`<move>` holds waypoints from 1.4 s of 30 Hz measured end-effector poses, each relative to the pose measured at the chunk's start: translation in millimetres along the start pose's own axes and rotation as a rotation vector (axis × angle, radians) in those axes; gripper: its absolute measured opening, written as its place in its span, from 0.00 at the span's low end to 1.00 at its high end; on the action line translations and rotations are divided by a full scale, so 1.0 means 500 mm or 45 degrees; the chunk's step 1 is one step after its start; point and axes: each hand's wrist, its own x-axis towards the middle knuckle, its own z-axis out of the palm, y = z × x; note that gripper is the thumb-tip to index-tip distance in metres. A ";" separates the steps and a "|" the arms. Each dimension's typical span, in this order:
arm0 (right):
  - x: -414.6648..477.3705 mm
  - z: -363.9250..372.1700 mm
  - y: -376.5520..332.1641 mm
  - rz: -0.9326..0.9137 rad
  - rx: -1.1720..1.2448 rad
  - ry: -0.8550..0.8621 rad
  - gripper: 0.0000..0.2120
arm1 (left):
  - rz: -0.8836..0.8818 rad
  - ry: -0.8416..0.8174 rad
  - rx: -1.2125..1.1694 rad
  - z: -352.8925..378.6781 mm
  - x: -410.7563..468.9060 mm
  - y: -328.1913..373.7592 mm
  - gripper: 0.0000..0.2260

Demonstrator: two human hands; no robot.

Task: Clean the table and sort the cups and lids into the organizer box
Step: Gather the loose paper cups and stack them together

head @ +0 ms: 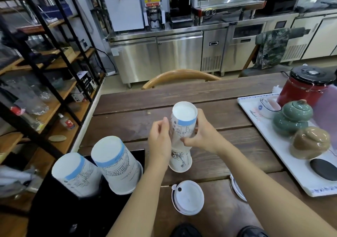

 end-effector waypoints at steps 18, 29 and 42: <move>-0.005 0.126 0.151 0.266 0.077 0.088 0.50 | -0.578 0.087 -0.027 0.012 0.052 -0.171 0.07; -0.022 0.099 0.136 0.197 0.163 0.252 0.37 | -0.497 -0.024 -0.010 0.008 0.025 -0.166 0.09; -0.068 -0.004 -0.003 -0.084 0.338 0.350 0.30 | -0.028 -0.366 -0.102 -0.019 -0.029 -0.012 0.05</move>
